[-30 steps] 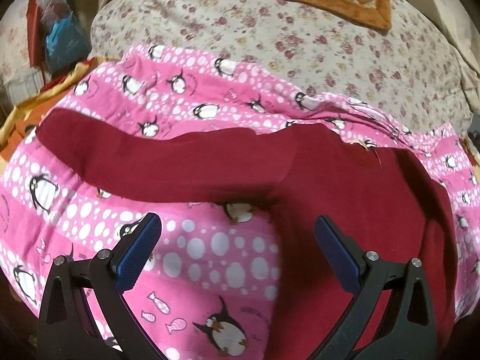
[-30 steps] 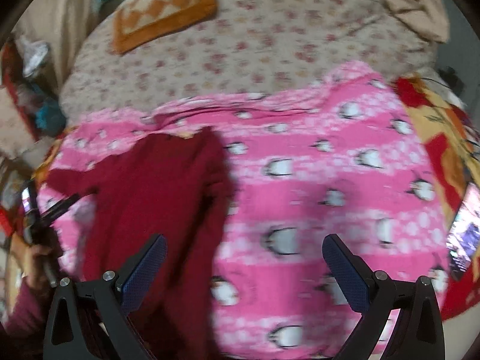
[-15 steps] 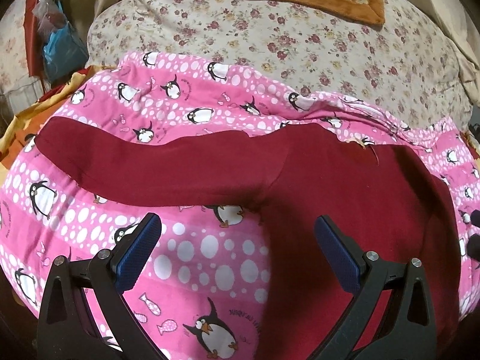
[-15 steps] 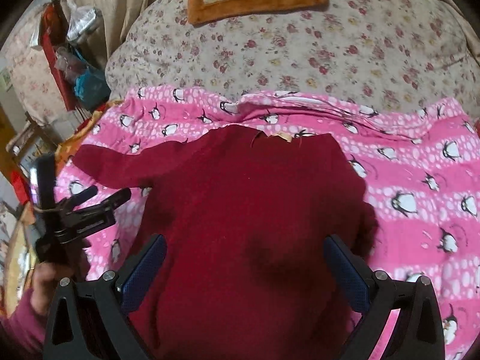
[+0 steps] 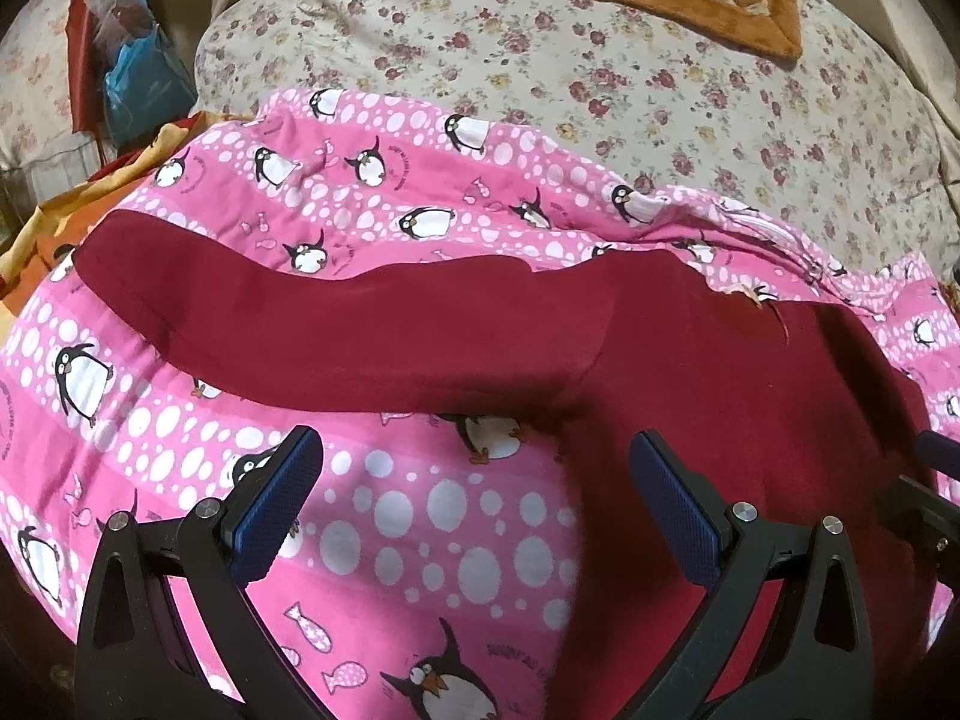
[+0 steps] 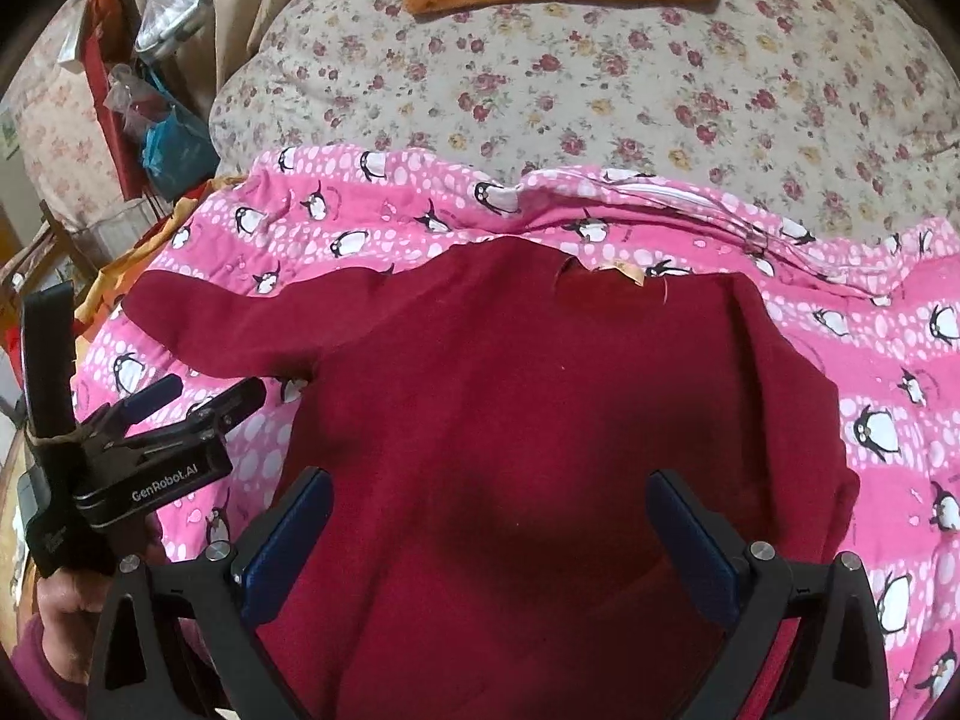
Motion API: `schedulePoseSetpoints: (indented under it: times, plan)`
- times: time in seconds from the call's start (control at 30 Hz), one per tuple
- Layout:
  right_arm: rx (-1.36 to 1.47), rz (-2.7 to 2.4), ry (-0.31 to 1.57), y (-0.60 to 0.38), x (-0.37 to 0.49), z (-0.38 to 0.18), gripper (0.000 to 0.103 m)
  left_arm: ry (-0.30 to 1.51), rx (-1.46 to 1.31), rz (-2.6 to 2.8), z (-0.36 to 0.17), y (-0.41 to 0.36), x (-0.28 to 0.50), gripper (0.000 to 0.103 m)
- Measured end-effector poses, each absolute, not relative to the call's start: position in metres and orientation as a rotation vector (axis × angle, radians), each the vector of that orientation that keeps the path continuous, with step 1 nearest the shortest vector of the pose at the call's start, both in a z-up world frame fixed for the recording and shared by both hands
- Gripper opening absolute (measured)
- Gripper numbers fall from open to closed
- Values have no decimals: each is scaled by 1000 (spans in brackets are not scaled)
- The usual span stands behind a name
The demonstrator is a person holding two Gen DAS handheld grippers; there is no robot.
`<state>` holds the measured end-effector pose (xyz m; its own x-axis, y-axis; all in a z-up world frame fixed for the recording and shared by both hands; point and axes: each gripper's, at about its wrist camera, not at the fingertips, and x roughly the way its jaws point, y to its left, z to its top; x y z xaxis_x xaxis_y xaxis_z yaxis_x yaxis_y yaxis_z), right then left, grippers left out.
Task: Fold small clothes
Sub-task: 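Move the left gripper over the sleeve of the dark red sweatshirt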
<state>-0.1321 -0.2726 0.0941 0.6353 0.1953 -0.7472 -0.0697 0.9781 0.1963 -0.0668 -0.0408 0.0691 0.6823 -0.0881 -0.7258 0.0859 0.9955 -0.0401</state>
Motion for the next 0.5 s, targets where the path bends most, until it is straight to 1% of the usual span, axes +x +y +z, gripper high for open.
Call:
schedulePoseSetpoints:
  times: [0.5]
  plan:
    - [133, 55, 858, -266, -106, 78, 103, 821, 1, -82, 57, -38, -55, 102]
